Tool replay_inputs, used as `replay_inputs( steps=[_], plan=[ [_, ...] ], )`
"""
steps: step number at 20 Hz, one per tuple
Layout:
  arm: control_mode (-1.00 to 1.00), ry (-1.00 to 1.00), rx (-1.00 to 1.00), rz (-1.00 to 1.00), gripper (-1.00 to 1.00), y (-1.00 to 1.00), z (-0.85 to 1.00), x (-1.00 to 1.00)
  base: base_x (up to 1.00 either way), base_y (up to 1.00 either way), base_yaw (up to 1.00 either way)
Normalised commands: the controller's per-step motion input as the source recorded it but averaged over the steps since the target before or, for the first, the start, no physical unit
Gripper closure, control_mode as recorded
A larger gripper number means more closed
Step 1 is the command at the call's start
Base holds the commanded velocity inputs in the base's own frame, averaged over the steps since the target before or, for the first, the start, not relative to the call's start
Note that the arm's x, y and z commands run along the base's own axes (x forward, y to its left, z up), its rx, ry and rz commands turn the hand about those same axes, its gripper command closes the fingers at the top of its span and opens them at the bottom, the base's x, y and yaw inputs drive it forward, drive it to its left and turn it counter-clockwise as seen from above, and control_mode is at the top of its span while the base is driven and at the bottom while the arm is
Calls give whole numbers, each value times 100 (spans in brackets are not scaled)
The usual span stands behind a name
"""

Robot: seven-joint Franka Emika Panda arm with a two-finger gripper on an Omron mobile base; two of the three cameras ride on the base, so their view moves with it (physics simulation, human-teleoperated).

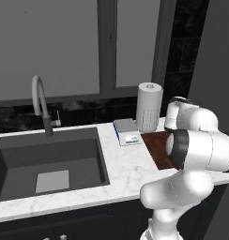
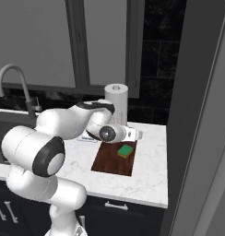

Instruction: Pick up the sponge from the counter and clean the cutting board by briefly scrubbing or pressing down on the cutting board. Once finished, release the sponge.

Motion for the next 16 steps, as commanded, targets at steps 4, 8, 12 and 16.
replay_inputs(
  steps=[4, 8, 12, 16],
  plan=[
    [-100, -21, 0, 0, -100, 9, 100, -66, 0, 0, 0],
    [-100, -15, 0, 0, -100, 1, 100, -50, 0, 0, 0],
    [-100, -2, 1, 0, -100, 0, 100, -41, 0, 0, 0],
    [-100, 3, 4, 2, -100, 0, 100, -42, 0, 0, 0]
  ],
)
